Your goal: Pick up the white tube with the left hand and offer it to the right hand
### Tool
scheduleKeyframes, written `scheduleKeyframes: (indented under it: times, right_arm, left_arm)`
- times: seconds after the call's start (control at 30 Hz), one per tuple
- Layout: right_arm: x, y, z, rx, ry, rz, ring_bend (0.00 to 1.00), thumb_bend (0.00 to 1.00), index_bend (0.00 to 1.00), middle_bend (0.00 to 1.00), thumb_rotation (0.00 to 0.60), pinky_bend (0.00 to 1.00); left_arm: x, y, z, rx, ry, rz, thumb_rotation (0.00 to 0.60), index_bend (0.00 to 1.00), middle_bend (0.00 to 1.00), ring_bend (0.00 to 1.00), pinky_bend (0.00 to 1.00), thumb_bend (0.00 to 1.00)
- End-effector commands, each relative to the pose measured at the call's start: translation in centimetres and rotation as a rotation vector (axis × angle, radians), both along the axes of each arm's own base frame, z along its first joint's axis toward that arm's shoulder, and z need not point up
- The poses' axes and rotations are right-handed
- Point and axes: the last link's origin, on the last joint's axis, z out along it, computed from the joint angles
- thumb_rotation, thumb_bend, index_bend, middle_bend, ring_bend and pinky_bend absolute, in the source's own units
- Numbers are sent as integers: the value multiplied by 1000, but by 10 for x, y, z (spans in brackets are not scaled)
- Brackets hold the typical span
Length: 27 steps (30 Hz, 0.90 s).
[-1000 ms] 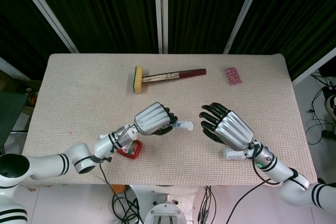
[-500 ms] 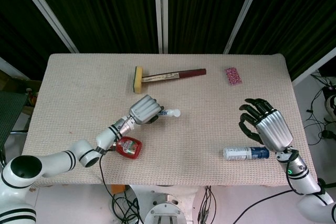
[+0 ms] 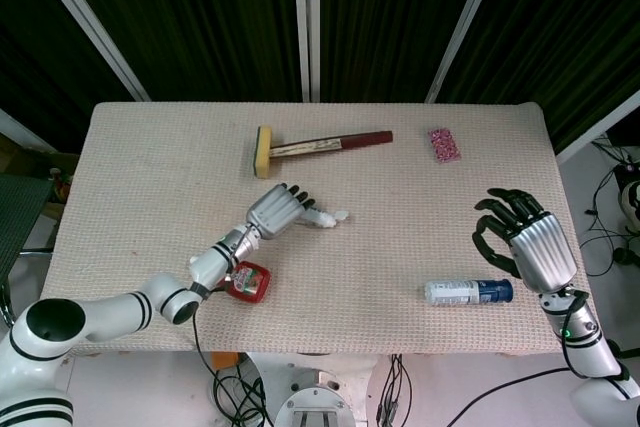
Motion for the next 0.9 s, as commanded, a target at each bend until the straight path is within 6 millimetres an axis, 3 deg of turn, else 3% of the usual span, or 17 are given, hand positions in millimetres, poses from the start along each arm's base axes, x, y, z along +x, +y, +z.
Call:
scheduleKeyframes:
  times: [0.03,0.17,0.33,0.47,0.57,0.67,0.9]
  right_arm:
    - [-7,3,6,-20,-2,-25,263,487,630,443,600,387]
    - [-28,8,19,-26,16,-144,262,473,578,435,600,375]
    - [-59,15,37,9,83,-401,171,362,277,270,600,268]
    - [-71,20,43,26,56,-474,121,345,175,213,600,224]
    - [-75,29,39,53,8,-480,121,345,173,211,600,223]
    - [-79,40,30,60,-3,-472,121,345,173,211,600,222]
    - [-79,59,16,71,-20,-451,121,345,172,215,600,221]
  left_arm:
    - [-13,-6,29,65,-64,29,495,231,260,248,457,597]
    - [-41,-14,84,198,-193,87,492,231,260,247,399,478]
    - [-103,-30,163,385,-307,225,486,231,265,247,341,291]
    - [-148,-56,205,463,-375,325,468,231,265,240,304,239]
    - [-170,-85,219,451,-449,379,481,231,267,230,283,231]
    - [-187,-118,222,439,-470,398,561,232,268,226,279,232]
    - [-200,-174,219,471,-413,405,577,238,269,226,259,233]
